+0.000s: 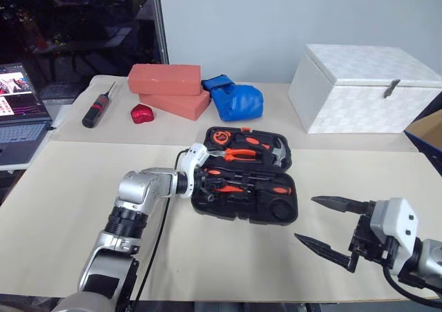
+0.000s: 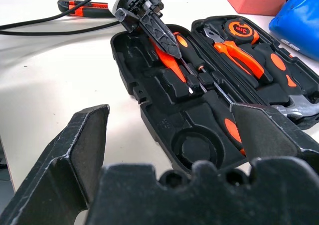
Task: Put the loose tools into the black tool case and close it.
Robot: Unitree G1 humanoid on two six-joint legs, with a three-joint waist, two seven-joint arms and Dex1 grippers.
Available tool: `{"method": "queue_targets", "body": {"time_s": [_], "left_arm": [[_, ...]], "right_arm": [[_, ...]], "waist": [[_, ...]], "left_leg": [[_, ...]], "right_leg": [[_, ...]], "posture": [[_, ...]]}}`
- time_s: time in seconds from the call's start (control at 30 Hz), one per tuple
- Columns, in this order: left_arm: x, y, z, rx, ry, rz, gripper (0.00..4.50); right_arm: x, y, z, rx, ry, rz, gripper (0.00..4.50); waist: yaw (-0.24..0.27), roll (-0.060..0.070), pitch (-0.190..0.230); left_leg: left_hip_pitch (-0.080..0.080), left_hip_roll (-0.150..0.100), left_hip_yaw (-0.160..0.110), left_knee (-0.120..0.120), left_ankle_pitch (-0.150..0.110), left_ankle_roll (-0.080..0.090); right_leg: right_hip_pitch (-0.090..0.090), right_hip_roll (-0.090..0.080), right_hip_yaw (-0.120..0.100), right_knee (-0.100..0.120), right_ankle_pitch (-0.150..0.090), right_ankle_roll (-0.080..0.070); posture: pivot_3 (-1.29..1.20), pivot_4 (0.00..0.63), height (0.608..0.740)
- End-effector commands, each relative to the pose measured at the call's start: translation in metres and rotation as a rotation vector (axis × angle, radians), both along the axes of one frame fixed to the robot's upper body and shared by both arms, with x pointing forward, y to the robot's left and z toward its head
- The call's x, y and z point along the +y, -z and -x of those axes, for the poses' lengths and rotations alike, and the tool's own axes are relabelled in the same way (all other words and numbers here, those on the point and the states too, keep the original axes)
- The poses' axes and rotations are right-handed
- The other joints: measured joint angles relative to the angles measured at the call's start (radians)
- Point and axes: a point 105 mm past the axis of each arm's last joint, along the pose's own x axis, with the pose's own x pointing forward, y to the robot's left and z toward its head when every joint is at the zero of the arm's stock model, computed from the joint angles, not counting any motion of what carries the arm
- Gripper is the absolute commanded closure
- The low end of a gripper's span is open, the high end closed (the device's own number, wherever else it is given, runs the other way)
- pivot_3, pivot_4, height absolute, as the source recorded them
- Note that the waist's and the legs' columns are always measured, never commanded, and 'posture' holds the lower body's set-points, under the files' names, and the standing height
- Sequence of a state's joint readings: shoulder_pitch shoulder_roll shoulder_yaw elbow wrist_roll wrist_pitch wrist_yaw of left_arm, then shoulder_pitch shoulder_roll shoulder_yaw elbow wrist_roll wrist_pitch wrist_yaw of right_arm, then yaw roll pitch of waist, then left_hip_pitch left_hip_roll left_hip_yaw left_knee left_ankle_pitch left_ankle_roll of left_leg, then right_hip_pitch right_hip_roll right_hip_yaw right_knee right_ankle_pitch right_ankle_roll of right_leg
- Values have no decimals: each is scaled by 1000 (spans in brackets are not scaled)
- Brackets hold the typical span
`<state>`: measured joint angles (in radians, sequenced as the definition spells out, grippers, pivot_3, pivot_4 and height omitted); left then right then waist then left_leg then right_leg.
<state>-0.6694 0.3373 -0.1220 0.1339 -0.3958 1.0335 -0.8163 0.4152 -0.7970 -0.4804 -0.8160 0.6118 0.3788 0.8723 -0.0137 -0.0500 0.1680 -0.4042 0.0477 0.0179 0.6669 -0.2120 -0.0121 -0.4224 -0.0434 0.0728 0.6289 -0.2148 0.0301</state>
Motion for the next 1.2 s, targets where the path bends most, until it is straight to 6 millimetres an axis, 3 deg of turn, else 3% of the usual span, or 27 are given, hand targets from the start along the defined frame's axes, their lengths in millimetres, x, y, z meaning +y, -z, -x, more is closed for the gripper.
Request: {"method": "queue_targets", "body": {"time_s": [0.03, 0.2, 0.27, 0.33, 0.4, 0.47, 0.53, 0.67, 0.83, 0.87, 1.0, 1.03, 1.07, 1.1, 1.2], "left_arm": [[2, -1, -1, -53, 2, -45, 4470], [1, -49, 4, -237, 26, 167, 4470], [17, -69, 7, -377, -31, 177, 4470], [48, -80, 11, -471, -171, 148, 3969], [67, -81, 17, -523, -258, 103, 3374], [111, -70, 26, -556, -454, -91, 2494], [140, -61, 38, -530, -577, -215, 1826], [150, -26, 67, -346, -568, -299, 417], [146, 12, 75, -182, -548, -364, 417], [147, 16, 74, -173, -560, -368, 976], [149, 20, 74, -181, -576, -362, 2179], [150, 19, 74, -191, -575, -359, 2610], [149, 12, 71, -237, -569, -336, 2743], [146, 1, 68, -303, -556, -283, 2743], [114, -38, 76, -462, -290, -85, 2743]], "right_arm": [[2, -8, 3, -39, -15, 1, 0], [4, -9, 3, -45, -28, -2, 0], [5, -11, 3, -51, -41, -6, 0], [7, -14, 3, -58, -60, -21, 0], [8, -15, 3, -61, -73, -25, 0], [9, -16, 2, -64, -97, -31, 0], [10, -17, 1, -63, -114, -37, 0], [9, -17, -4, -58, -144, -34, 0], [9, -19, -10, -59, -166, -24, 0], [9, -19, -11, -60, -169, -22, 0], [8, -21, -13, -63, -171, -13, 0], [7, -22, -13, -63, -171, -12, 0], [7, -22, -12, -62, -169, -10, 0], [6, -22, -12, -61, -167, -9, 0], [5, -21, -9, -57, -151, -11, 0]], "waist": [[0, 0, 0], [-3, 0, 0], [-4, 0, 0], [-9, 0, 0], [-13, 0, 0], [-11, 0, 0], [-13, 0, 0], [3, -1, 1], [11, -1, 1], [10, -1, 1], [7, 1, 0], [8, 2, 0], [8, 2, 0], [8, 2, 0], [11, 0, 1]], "left_leg": [[0, 0, 0, 0, 0, 0], [0, 0, 0, 0, 0, 0], [-1, 0, 0, 0, 0, 0], [-1, 0, 0, 0, 0, 0], [0, 1, 0, -2, 0, 0], [0, 1, 0, -3, 0, 0], [0, 1, 0, -4, 0, 0], [0, 1, 0, -4, 0, 0], [0, 0, 1, -4, -3, -5], [0, 0, 1, -4, -3, -5], [1, 0, 0, -4, -2, -3], [1, 0, 0, -4, -1, -2], [1, 1, 0, -4, 0, -1], [1, 1, 0, -4, 0, -1], [-2, 1, 1, -4, 0, -1]], "right_leg": [[0, 0, 0, 0, 0, -1], [-1, 0, 0, 0, 0, -2], [-1, 0, 0, 0, 0, -2], [-2, 0, 0, 0, 1, 0], [-2, 0, 0, 0, 2, 4], [-2, 0, 0, 0, 1, 4], [-2, 0, 0, 0, 1, 4], [-2, -1, -1, -1, -2, -3], [-1, -3, 0, -4, -2, -3], [-1, -3, 0, -4, -2, -3], [-1, -2, 0, -3, -2, -4], [-1, -1, -1, -3, -2, -4], [-1, -1, -1, -3, -2, -4], [-1, -1, -1, -3, -2, -4], [-3, -2, -1, -3, -2, -4]], "posture": [[0, 150, 740], [0, 150, 740], [0, 150, 740], [0, 150, 740], [0, 150, 740], [0, 150, 740], [0, 150, 740], [0, 150, 740], [0, 150, 740], [0, 150, 740], [0, 150, 740], [0, 150, 740], [0, 150, 740], [0, 150, 740], [0, 150, 740]]}}
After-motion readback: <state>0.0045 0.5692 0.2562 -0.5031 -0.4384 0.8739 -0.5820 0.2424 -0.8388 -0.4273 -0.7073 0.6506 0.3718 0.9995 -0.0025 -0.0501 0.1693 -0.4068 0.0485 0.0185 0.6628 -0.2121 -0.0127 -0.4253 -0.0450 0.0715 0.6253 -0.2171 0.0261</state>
